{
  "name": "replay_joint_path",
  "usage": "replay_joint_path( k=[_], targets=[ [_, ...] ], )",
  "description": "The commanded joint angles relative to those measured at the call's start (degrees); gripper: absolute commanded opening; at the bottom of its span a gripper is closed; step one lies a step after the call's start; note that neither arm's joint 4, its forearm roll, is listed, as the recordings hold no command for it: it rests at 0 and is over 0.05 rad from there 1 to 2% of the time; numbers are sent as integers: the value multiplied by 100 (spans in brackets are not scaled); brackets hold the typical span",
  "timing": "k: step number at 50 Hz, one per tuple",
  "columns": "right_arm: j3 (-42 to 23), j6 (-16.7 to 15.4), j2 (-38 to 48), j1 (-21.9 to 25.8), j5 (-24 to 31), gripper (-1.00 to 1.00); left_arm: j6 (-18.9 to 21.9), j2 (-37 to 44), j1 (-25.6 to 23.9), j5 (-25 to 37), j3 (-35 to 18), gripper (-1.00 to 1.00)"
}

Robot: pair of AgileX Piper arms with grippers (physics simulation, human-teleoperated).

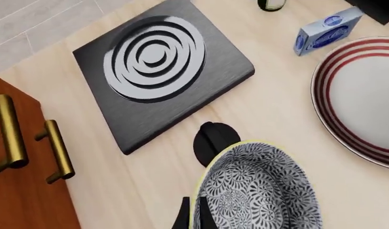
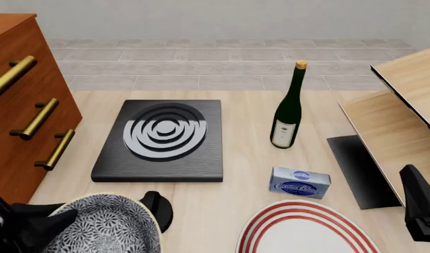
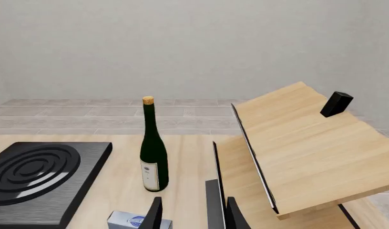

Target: Put the bowl on the stove.

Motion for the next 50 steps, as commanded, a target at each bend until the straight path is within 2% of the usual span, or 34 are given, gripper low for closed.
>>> replay_joint_path(
  k=[1, 10, 11, 18, 20, 32, 35, 47, 50],
  targets=[
    [0, 1, 0, -1, 1, 100, -211, -15, -180, 310, -521, -100],
    [0, 0, 0, -1, 1, 100, -636, 196, -215, 368, -1081, -100],
    [0, -1, 0, 0, 0, 100, -790, 266, -214, 396, -1189, -100],
    [0, 0, 0, -1, 0, 100, -1125, 406, -212, 444, -1469, -100],
    [0, 1, 0, -1, 0, 100, -1385, 563, -86, 336, -1662, -100],
    [0, 1, 0, 1, 0, 100, -1780, 1082, 283, 110, -2292, -100],
    [0, 1, 0, 0, -1, 100, -2006, 1250, 459, -7, -2439, -100],
    [0, 0, 0, 0, 0, 100, -2227, 1836, 971, -266, -2861, -100],
    [0, -1, 0, -1, 1, 100, -2292, 2113, 1270, -510, -2970, -100]
  ],
)
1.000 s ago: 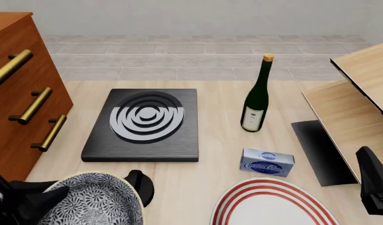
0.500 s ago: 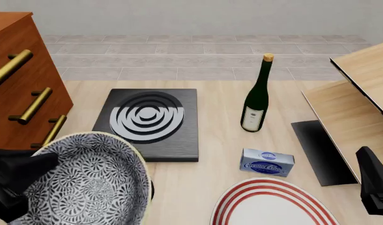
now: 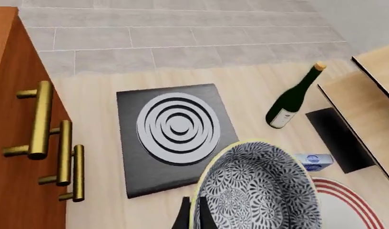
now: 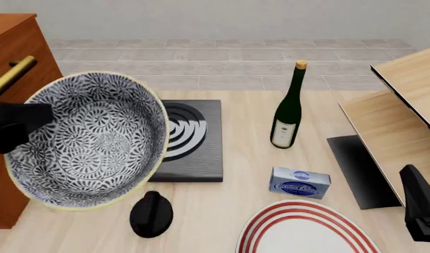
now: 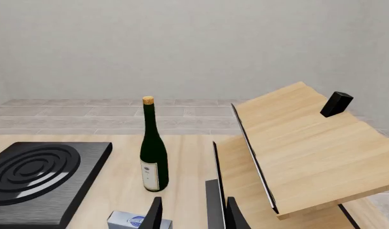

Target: Put the bowl on the stove.

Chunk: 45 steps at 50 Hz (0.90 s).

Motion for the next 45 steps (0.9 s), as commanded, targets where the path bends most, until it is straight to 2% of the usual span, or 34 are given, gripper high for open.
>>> replay_joint_path(
  k=[1, 10, 11, 17, 30, 45],
  targets=[
    [0, 0, 0, 0, 0, 100, -152, 656, 645, -463, -449, -100],
    [0, 1, 0, 0, 1, 100, -326, 1300, 993, -1057, -531, -100],
    [0, 1, 0, 1, 0, 100, -522, 1312, 807, -1011, -511, -100],
    [0, 1, 0, 0, -1, 100, -552, 1333, 659, -1117, -483, -100],
    [0, 0, 0, 0, 0, 100, -585, 1819, 567, -1365, -703, -100],
    [0, 0, 0, 1, 0, 100, -627, 2477, 485, -1924, -501, -100]
  ],
)
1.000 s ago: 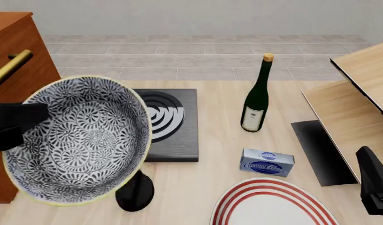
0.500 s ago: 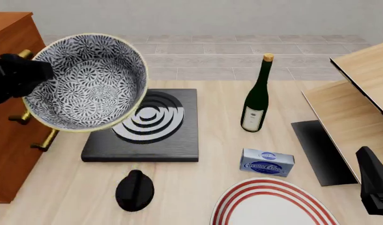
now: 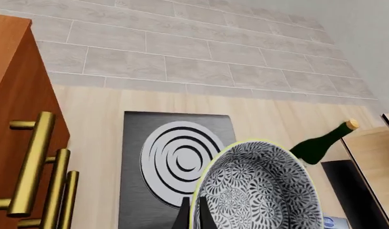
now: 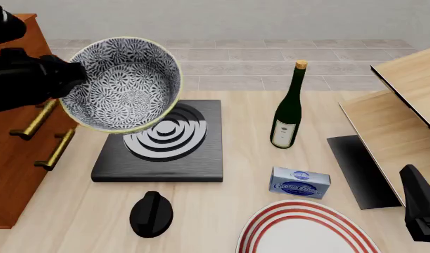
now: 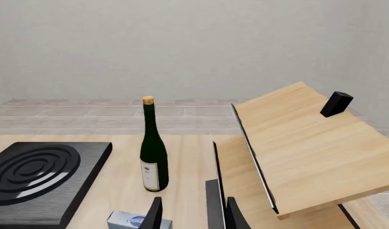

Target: Put the bowl on the stove.

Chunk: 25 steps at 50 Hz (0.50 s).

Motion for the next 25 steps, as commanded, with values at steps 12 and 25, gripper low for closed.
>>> replay_joint_path(
  k=[12, 25],
  targets=[
    [0, -1, 0, -1, 0, 100, 30, 744, -48, -575, -66, -100],
    [0, 0, 0, 1, 1, 100, 55, 997, -50, -834, -15, -100]
  ],
)
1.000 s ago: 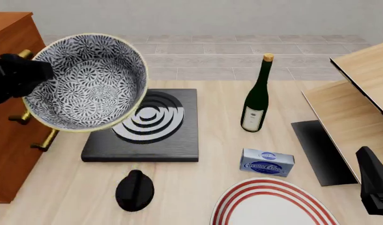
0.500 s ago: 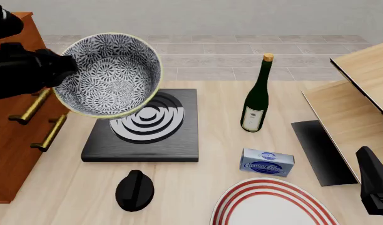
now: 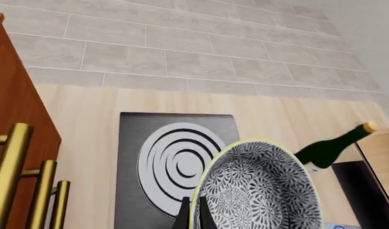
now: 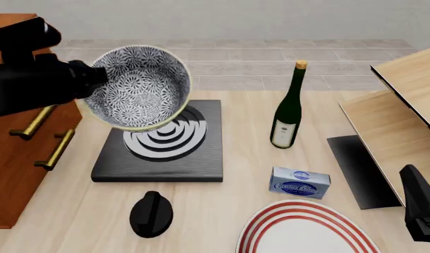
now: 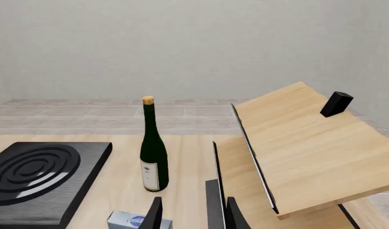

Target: Put the bowl on the stove.

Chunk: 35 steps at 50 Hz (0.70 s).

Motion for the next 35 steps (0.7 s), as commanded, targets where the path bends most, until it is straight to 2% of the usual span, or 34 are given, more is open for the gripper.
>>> replay_joint_path(
  k=[1, 35],
  targets=[
    [0, 0, 0, 1, 1, 100, 35, 218, -17, -216, -15, -100],
    [0, 0, 0, -1, 0, 100, 255, 831, -28, -885, 205, -100]
  ],
)
